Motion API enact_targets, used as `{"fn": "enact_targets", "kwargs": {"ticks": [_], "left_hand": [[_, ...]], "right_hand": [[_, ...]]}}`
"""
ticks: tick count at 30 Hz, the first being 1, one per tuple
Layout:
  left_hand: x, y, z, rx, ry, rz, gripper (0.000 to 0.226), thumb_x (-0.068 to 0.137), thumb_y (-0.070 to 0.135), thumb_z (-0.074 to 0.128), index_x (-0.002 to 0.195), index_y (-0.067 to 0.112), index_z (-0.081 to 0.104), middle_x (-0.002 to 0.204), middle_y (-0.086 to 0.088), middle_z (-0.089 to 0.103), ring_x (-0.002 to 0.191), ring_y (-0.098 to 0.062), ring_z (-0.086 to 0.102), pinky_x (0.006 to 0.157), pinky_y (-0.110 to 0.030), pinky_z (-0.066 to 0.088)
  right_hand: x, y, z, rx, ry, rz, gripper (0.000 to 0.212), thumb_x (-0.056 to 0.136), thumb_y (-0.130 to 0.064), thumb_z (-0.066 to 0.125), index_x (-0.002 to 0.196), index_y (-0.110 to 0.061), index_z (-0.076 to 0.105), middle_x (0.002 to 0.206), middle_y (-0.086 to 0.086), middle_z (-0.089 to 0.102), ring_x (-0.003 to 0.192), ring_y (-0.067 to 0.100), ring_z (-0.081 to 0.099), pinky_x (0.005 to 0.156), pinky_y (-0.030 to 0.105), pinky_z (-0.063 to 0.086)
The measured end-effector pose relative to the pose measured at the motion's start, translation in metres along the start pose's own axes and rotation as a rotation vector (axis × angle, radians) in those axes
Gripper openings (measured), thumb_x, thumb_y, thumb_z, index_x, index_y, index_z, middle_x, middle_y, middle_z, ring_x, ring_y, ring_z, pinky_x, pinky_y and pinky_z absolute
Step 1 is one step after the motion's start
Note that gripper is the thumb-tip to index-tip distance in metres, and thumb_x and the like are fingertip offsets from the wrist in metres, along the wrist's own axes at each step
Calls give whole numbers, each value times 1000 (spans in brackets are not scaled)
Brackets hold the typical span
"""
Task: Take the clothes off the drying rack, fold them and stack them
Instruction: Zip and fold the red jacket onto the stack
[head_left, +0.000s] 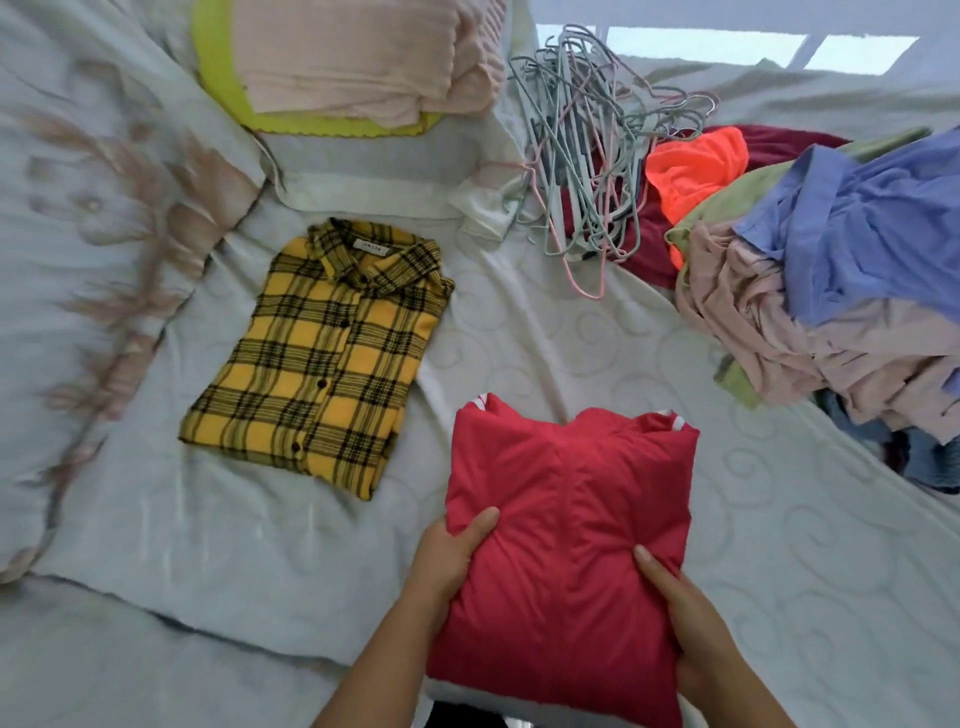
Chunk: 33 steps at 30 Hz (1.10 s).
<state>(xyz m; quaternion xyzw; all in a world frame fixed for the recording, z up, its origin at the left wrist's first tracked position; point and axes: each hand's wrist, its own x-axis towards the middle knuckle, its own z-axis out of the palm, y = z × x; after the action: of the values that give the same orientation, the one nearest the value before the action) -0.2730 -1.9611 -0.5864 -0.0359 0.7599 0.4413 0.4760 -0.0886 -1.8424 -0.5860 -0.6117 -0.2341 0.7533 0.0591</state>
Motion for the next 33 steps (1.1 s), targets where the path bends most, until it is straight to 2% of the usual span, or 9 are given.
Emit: {"fn": "enact_targets", "kwargs": {"ticks": [3, 6, 11, 14, 18, 23, 26, 30, 33], "left_hand": [[-6, 25, -21, 11, 22, 96, 9, 82, 24, 68, 90, 24, 64, 89, 11, 67, 79, 4, 59, 62, -4, 45], [1, 59, -53, 75, 61, 184, 11, 82, 24, 68, 92, 23, 64, 85, 15, 64, 84, -5, 62, 69, -10, 46], [39, 134, -147, 200, 177, 349, 21, 83, 27, 67, 103, 19, 63, 89, 8, 62, 83, -8, 57, 61, -5, 41], [75, 165, -203, 198, 222, 387, 35, 83, 30, 66, 112, 11, 64, 99, 0, 65, 87, -11, 60, 73, -18, 43], [129, 174, -254, 256, 246, 364, 35, 84, 35, 64, 111, 12, 64, 99, 0, 64, 81, -5, 59, 69, -17, 42], [180, 133, -275, 316, 198, 192, 65, 85, 65, 43, 123, 13, 55, 121, -5, 59, 115, -24, 54, 92, -31, 40], [184, 123, -265, 299, 304, 171, 61, 94, 53, 33, 136, 9, 41, 136, -9, 48, 125, -25, 45, 93, -28, 32], [168, 121, -253, 627, 518, 569, 74, 90, 61, 32, 143, 10, 26, 144, -15, 40, 132, -30, 38, 106, -45, 29], [167, 106, -233, 1025, 384, 758, 62, 91, 62, 14, 145, 32, 15, 155, -3, 20, 142, -24, 14, 110, -55, 8]], "right_hand": [[-11, -4, 24, 27, -7, -70, 89, 40, -44, 88, 117, -9, 62, 108, 12, 70, 103, 28, 65, 101, 46, 43], [-17, -13, 64, 104, -59, -127, 66, 58, -30, 79, 118, -9, 60, 107, 13, 69, 100, 29, 65, 96, 43, 47], [5, -27, 184, 192, -182, -136, 21, 85, -17, 61, 106, -15, 62, 103, 8, 71, 90, 20, 68, 79, 32, 56], [26, -33, 259, 210, -216, -142, 24, 87, -16, 61, 110, -11, 61, 104, 8, 70, 89, 19, 67, 84, 33, 55], [66, -26, 325, 187, -239, -125, 27, 86, -19, 62, 112, -13, 60, 104, 8, 69, 95, 21, 65, 90, 38, 52], [107, 5, 340, 46, -135, -120, 45, 83, -23, 68, 126, -18, 55, 115, 5, 66, 105, 23, 63, 98, 46, 46], [107, 9, 336, 24, -127, -119, 42, 85, -26, 65, 125, -17, 56, 114, 4, 68, 104, 21, 64, 97, 42, 48], [101, 11, 336, 16, -108, -143, 36, 88, -38, 58, 119, -19, 58, 112, 1, 68, 103, 19, 64, 94, 40, 50], [105, 13, 340, -24, -46, -161, 31, 92, -39, 52, 114, -19, 60, 113, 2, 67, 103, 18, 63, 96, 39, 48]]}}
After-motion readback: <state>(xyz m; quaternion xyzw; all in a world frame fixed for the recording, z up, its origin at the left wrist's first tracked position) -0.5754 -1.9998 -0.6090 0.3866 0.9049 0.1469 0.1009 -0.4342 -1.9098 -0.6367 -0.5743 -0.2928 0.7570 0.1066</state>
